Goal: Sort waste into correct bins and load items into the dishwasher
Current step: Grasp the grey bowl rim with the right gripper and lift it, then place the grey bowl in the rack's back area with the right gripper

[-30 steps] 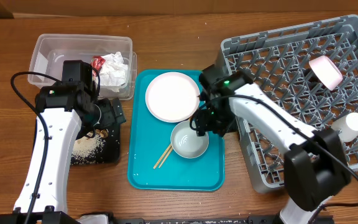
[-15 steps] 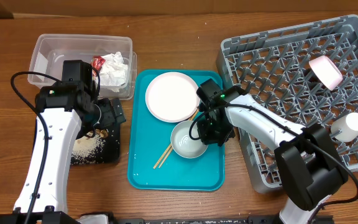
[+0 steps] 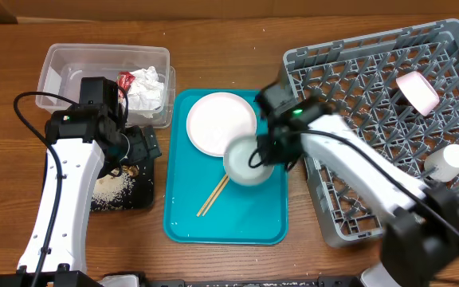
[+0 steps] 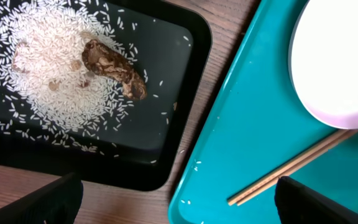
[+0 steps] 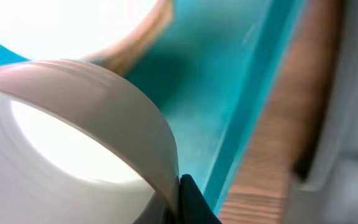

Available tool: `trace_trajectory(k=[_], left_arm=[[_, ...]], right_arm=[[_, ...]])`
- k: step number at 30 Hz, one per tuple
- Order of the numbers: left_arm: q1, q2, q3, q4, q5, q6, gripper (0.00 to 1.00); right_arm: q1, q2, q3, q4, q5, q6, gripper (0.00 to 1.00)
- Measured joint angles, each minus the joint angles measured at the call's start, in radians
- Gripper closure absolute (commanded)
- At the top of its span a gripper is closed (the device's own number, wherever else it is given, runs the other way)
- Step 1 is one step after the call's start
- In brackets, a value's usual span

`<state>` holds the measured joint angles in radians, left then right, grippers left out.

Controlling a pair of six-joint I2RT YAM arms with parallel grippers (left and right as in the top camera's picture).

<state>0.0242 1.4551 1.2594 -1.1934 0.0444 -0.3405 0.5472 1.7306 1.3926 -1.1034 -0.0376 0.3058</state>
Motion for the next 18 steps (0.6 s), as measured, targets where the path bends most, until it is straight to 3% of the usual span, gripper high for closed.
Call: trace_trajectory(k=[8, 18], left_arm=[[0.0, 0.0, 0.0, 0.004, 0.0, 0.0, 0.0], [0.0, 0.0, 0.0, 0.005, 0.0, 0.0, 0.0]], right_arm=[[-0.166, -0.251, 0.088, 0.116, 0.311, -0.007, 0.96], [-0.382, -0.216, 0.088, 0.347, 0.73, -0.054, 0.96]])
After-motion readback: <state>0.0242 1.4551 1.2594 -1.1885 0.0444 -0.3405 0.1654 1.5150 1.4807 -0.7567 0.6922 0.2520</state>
